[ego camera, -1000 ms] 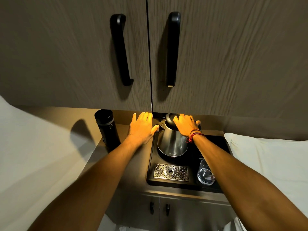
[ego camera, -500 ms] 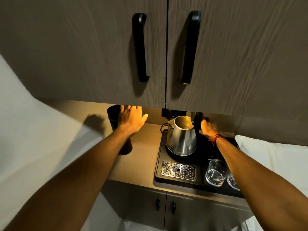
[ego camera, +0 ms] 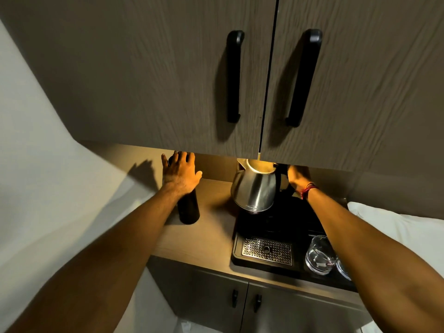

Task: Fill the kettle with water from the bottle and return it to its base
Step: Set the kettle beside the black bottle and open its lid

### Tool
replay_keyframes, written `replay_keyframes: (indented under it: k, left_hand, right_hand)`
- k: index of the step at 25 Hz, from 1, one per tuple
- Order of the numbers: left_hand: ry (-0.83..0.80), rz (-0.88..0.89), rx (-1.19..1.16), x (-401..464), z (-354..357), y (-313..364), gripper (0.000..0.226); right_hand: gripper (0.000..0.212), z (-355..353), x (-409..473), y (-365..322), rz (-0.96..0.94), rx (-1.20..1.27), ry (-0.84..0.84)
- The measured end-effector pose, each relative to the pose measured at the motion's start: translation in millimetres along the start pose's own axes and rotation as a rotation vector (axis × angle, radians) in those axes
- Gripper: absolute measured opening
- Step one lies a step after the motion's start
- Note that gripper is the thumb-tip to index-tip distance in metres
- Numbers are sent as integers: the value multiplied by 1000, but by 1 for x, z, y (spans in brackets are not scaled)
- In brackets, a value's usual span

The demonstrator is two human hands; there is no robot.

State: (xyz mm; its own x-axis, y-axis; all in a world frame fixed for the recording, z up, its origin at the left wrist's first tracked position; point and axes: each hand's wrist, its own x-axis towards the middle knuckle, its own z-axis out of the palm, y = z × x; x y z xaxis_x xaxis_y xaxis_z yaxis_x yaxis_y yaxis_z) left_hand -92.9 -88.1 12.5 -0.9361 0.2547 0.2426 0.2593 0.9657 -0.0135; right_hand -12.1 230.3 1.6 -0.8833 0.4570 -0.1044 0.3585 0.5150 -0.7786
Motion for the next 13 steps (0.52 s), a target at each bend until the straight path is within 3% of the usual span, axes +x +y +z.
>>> replay_keyframes:
  k: [2,4,8,13]
  left_hand:
    - [-26,5,-31,5,-1,-6,71]
    - [-55,13,-71,10,-3,-10,61]
    - [-121,49,-120,15,-8,-21,49]
    - [-139,98,-51,14,-9,-28,46]
  right_hand:
    - [43,21,-6,-23,-118,-112,22]
    - [31,49,-11,-39,-256,-165,81]
    - [60,101,-20,-46,-172,-69,3]
    - [48,131,-19,-35,-174,-73,-10]
